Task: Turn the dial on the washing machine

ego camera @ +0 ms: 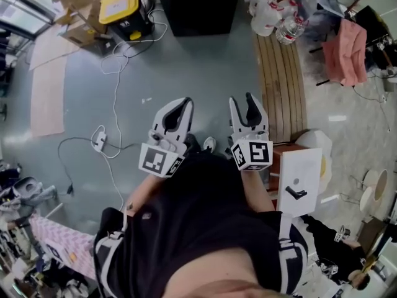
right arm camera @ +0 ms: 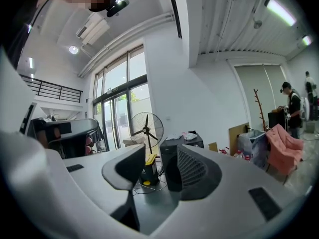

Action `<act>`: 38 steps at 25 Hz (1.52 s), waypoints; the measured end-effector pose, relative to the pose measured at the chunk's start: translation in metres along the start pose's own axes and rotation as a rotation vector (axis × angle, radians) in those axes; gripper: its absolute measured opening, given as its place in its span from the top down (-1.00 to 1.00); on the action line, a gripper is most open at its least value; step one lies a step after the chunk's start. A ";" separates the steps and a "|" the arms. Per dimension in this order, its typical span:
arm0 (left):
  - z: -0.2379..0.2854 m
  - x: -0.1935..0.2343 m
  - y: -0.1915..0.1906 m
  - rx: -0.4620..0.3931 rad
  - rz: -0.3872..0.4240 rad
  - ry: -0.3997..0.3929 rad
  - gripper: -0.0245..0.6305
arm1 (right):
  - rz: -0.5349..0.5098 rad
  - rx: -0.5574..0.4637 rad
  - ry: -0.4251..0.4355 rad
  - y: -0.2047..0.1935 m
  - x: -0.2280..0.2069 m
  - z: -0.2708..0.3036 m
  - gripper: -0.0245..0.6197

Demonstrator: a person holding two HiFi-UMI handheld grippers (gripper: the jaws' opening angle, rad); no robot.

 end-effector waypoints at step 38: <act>0.608 0.453 -0.061 0.064 -0.056 0.008 0.85 | -0.145 0.230 -0.027 -0.055 -0.349 0.829 0.16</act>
Point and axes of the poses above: the fingertips, and each gripper's own axes: z forward along the fingers, x to its left, y out of its top, the point moved 4 cm from there along -z, backward along the fingers, and after that the axes turned 5 degrees about -z, right-handed, at the moved point
